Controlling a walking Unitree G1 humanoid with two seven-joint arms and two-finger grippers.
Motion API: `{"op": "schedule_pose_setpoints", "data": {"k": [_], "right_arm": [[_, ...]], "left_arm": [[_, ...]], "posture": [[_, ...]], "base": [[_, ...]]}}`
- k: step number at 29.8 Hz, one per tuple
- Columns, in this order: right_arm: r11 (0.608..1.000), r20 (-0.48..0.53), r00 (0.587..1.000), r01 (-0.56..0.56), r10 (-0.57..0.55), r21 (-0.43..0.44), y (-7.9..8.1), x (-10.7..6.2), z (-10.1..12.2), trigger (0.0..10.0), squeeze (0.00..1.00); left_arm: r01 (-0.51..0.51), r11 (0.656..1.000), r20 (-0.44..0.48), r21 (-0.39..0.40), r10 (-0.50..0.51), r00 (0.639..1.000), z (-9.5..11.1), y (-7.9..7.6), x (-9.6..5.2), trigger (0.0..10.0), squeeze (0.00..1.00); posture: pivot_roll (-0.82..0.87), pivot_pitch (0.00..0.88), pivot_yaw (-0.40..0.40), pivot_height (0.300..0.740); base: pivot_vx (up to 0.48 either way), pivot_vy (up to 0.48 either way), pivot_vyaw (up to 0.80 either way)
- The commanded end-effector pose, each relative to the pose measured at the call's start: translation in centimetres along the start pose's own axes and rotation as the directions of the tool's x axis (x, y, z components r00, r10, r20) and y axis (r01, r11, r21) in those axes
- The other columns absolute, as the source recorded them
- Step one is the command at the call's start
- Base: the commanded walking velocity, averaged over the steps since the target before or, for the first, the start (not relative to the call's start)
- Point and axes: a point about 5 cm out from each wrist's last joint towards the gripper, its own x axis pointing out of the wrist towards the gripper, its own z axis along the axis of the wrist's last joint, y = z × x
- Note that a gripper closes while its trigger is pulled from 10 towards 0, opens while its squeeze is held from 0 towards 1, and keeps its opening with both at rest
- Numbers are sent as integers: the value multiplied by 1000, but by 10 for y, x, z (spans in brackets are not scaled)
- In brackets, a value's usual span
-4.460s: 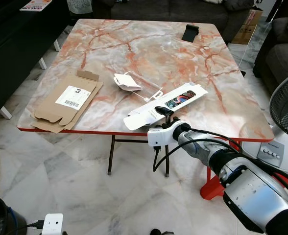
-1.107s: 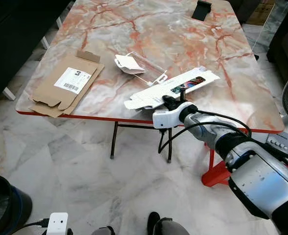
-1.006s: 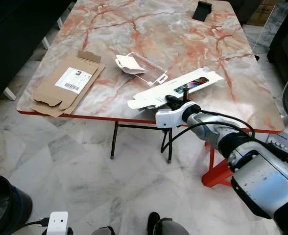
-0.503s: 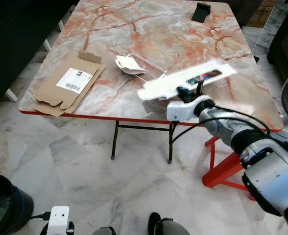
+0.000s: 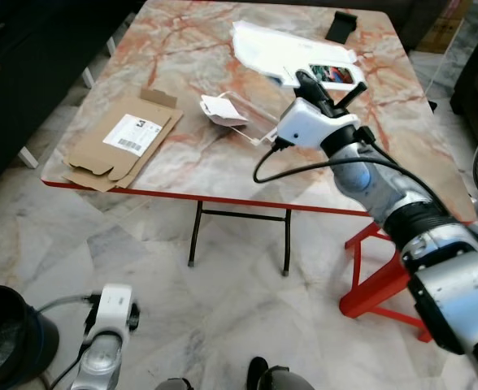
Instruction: Picking trash to rubbish bin
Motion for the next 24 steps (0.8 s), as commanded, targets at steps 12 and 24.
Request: {"op": "schedule_pose_setpoints", "data": {"k": [12, 24], "right_arm": [[723, -196, 974, 215, -112, 657, 25, -36, -7, 10000, 0], [659, -222, 972, 213, -71, 721, 31, -42, -9, 10000, 0]], "left_arm": [[-6, 999, 540, -41, 28, 841, 140, -9, 19, 10000, 0], [38, 999, 573, 8, -35, 819, 152, -28, 14, 10000, 0]], "posture": [[161, 70, -8, 740], [145, 94, -9, 740]], "base": [[0, 0, 0], [0, 0, 0]]}}
